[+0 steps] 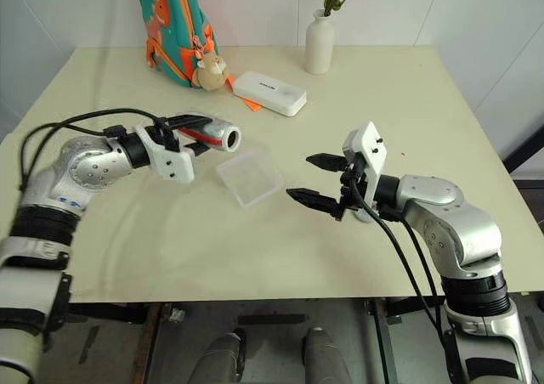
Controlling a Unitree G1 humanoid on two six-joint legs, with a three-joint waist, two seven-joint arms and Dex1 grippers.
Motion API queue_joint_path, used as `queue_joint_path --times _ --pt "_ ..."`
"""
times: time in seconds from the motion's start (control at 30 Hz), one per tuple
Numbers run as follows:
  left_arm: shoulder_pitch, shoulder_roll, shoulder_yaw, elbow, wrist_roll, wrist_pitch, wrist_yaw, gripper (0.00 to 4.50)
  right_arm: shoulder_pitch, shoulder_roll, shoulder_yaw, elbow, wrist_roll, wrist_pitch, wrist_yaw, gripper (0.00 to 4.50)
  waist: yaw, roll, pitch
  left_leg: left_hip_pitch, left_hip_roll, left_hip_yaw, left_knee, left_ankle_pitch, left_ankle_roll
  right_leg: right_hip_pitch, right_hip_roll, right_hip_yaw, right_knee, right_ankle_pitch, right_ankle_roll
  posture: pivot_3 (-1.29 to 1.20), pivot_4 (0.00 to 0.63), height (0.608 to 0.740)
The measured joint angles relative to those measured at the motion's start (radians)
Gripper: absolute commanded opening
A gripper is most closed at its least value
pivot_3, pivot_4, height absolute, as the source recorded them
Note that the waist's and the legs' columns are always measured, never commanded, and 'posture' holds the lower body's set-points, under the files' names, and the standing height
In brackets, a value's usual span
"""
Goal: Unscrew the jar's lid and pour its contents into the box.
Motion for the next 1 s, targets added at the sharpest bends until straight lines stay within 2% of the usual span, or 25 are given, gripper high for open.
queue_joint_path --times 0.1,0.2,0.37,0.53,0.63,0.77,1.0 --pt "-0.064 0.029 -0.095 0.009 0.253 0.019 0.317 1.99 0.004 0.019 -0.01 0.0 0.001 0.0 -0.015 4.48 0.011 0.0 0.0 0.0 0.0 0.0 0.001 0.0 0.0 0.0 0.0 0.0 0.0 0.0 0.0 0.0 0.15 0.74" --pt "-0.086 0.02 -0.194 0.01 0.406 0.046 0.517 1.99 0.005 0.044 -0.01 -0.001 0.003 0.0 -0.028 4.48 0.016 0.0 0.0 0.0 0.0 0.0 0.001 0.0 0.0 0.0 0.0 0.0 0.0 0.0 0.001 0.0 0.15 0.74" --pt "-0.127 0.01 -0.322 0.021 0.568 0.103 0.692 1.99 0.008 0.066 -0.012 -0.002 0.008 0.0 -0.053 4.48 0.016 0.0 0.0 -0.001 0.0 0.0 0.0 0.0 0.0 0.0 0.0 0.0 0.001 0.0 0.0 0.0 0.15 0.74" --pt "-0.251 0.016 -0.438 0.064 0.724 0.176 0.895 1.99 0.02 0.087 -0.046 -0.005 0.025 -0.001 -0.081 4.48 0.014 0.0 0.0 -0.001 0.0 0.0 0.0 0.0 0.0 0.0 0.0 0.0 0.001 0.0 0.001 0.0 0.15 0.74" --pt "-0.287 0.011 -0.51 0.082 0.78 0.181 0.989 1.99 0.021 0.102 -0.05 -0.009 0.032 -0.002 -0.091 4.48 0.014 0.0 0.0 -0.001 0.0 0.001 -0.001 0.0 0.0 0.0 0.0 0.0 0.001 0.0 0.001 0.0 0.15 0.74" --pt "-0.314 0.008 -0.595 0.14 0.814 0.153 1.018 1.99 0.03 0.11 -0.049 -0.011 0.032 -0.012 -0.097 4.48 0.014 0.0 0.0 -0.001 0.0 0.001 -0.001 0.0 0.0 -0.001 0.0 0.0 0.001 0.0 0.001 0.0 0.15 0.74" --pt "-0.395 0.018 -0.609 0.249 0.774 0.116 1.035 1.99 0.055 0.116 -0.057 -0.024 0.035 -0.019 -0.11 4.48 0.015 0.0 0.0 -0.001 -0.001 0.001 -0.001 0.0 0.0 -0.001 0.0 0.0 0.001 0.0 0.001 0.0 0.15 0.74"
